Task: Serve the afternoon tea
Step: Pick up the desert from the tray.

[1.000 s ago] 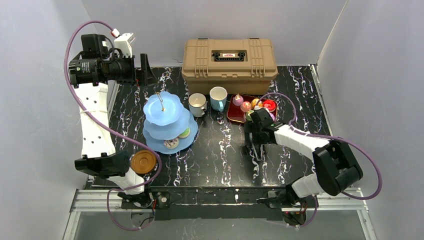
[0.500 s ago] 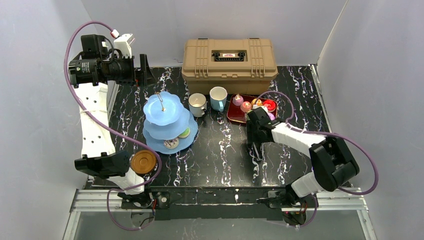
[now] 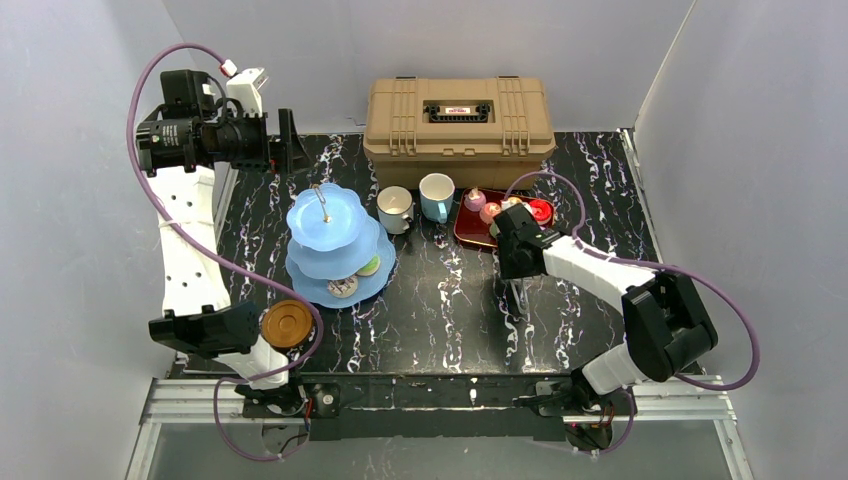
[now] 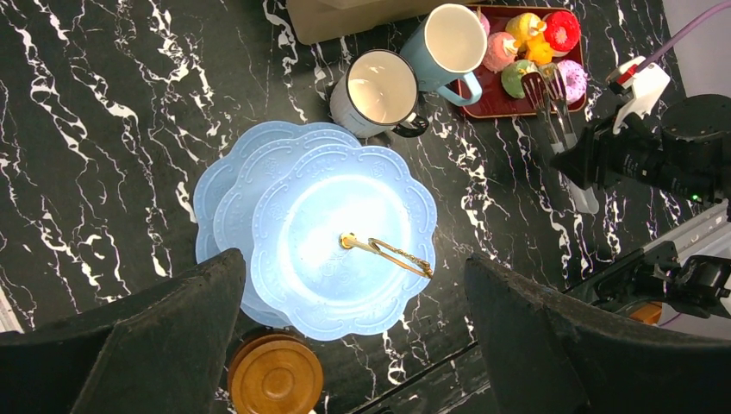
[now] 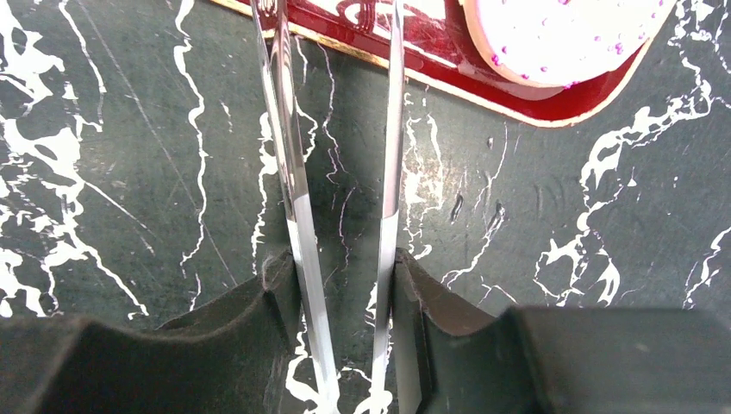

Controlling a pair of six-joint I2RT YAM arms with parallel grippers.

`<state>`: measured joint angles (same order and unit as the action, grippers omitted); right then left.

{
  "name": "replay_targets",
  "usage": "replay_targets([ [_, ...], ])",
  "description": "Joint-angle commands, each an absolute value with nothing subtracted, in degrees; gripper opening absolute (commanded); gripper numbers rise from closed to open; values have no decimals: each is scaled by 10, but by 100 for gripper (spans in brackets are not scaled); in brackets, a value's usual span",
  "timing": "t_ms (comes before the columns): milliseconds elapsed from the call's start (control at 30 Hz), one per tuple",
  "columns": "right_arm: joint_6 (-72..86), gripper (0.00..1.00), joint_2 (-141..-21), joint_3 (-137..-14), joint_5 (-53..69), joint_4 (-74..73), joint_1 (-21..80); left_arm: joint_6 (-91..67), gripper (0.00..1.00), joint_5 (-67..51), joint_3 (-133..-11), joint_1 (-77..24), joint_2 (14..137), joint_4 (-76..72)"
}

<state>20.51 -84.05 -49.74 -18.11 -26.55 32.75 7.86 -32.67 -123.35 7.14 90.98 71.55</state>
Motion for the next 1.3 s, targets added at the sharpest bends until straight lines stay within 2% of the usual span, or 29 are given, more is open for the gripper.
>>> replay_targets([
  [0, 187, 22, -813, -548, -165, -291, 329, 83, 96, -344, -1232, 75, 883, 719],
  [233, 183, 19, -775, -593, -112, -338, 329, 84, 96, -345, -1238, 77, 884, 721],
  [400, 183, 13, -752, -624, -77, -391, 329, 82, 96, -346, -1241, 77, 886, 721],
  [633, 187, 15, -725, -654, -16, -417, 334, 78, 95, -350, -1247, 77, 890, 721],
  [933, 200, 15, -772, -756, -30, -431, 461, 77, 95, -348, -1249, 77, 894, 722],
  [1267, 233, 16, -828, -791, -34, -379, 546, 78, 95, -346, -1256, 78, 893, 729],
])
